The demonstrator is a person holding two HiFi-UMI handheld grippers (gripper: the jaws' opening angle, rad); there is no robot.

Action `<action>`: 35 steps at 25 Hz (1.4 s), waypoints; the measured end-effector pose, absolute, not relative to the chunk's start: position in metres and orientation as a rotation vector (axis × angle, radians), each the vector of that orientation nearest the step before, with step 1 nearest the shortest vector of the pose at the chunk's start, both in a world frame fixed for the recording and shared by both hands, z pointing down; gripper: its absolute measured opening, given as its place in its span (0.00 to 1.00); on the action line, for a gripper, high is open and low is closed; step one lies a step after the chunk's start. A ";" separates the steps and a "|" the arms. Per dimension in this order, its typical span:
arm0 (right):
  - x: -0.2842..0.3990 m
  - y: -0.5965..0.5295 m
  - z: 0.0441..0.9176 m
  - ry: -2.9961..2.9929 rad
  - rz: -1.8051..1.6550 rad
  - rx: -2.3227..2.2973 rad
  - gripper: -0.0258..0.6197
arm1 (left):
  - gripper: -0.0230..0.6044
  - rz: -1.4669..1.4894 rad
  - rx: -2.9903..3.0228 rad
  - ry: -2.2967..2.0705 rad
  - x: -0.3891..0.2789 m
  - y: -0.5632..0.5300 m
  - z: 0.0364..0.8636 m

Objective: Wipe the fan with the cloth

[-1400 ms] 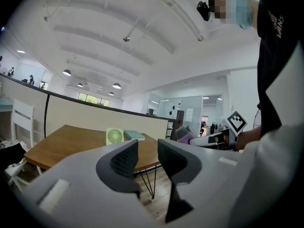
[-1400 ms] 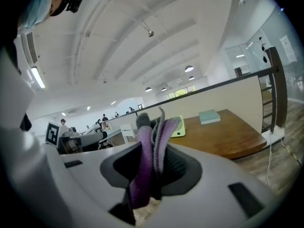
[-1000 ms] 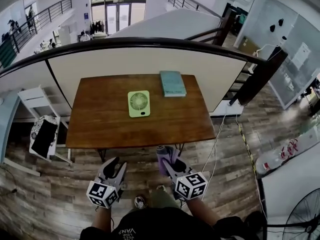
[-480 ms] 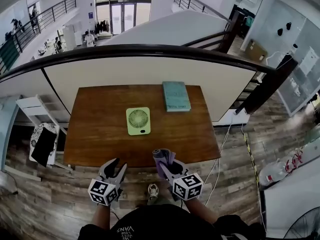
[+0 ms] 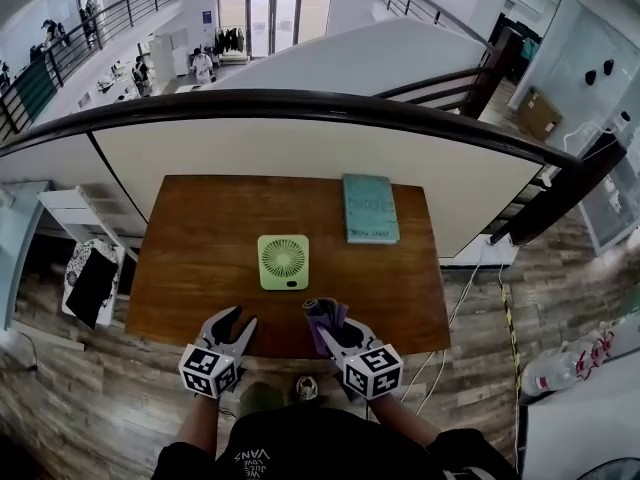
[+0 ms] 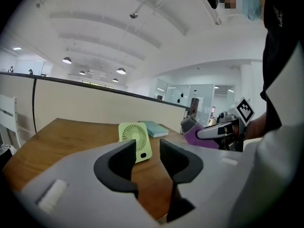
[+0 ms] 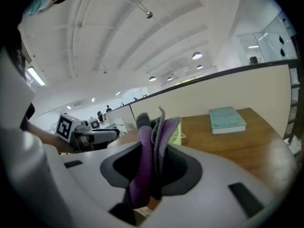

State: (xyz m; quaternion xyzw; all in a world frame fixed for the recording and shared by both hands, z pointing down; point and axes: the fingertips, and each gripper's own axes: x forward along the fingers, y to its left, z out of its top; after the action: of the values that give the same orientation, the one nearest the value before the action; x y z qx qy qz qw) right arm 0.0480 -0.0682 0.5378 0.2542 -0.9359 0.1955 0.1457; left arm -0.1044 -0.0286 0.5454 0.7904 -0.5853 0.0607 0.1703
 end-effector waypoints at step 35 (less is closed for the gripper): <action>-0.127 -0.185 0.581 -2.481 0.405 1.013 0.21 | 0.29 0.335 2.370 -0.959 -0.142 -0.181 0.645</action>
State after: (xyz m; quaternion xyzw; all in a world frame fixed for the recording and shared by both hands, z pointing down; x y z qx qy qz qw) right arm -0.1266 -0.1850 0.5807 0.3651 -0.8942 0.1461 0.2138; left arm -0.1422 -0.1808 0.6455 0.8829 -0.3574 0.1247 0.2778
